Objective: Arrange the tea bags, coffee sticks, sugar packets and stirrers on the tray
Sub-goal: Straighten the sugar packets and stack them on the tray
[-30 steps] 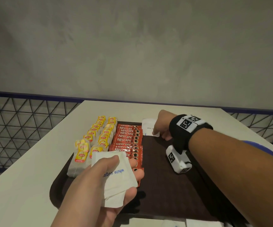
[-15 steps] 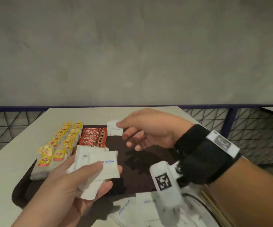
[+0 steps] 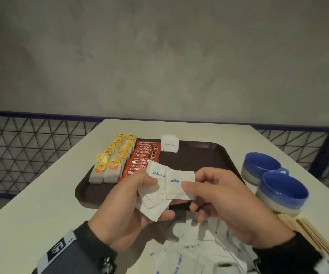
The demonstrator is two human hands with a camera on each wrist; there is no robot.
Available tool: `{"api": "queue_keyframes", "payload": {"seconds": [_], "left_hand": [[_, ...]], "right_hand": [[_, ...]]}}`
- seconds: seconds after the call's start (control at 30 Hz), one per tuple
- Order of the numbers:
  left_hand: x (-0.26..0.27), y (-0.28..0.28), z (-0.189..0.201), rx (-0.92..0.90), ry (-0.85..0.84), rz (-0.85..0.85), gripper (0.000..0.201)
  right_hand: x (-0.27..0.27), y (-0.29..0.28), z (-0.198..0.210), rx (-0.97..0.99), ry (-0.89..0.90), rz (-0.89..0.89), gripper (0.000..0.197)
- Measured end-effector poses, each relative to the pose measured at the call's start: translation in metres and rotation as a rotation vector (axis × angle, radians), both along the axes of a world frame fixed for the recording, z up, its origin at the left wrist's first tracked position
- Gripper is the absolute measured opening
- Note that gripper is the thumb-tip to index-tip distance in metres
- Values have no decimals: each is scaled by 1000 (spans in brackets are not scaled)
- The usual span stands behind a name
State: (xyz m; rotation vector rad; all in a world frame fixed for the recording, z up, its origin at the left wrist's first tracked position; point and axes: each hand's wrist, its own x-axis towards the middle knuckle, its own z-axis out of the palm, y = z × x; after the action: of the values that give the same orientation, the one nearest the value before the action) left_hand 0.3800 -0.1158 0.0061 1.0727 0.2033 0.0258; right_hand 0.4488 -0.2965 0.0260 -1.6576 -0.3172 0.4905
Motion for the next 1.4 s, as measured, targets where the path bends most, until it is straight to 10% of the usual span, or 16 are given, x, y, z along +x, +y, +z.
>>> {"api": "queue_keyframes", "payload": {"seconds": [0.23,0.9,1.13,1.4], "left_hand": [[2,1,-4,144,-43,-3,29],[3,-1,1,164,-8,179,56],[3,-2,2,161,-29,100,120],[-1,-2,2,146,-106,0,87]], "right_hand": [[4,-8,5,310,143,-136,7],[0,-12,3,509,129,-125,38],[3,-9,-3,496,198,-128,13],[2,-9,-1,509,489,33,32]]}}
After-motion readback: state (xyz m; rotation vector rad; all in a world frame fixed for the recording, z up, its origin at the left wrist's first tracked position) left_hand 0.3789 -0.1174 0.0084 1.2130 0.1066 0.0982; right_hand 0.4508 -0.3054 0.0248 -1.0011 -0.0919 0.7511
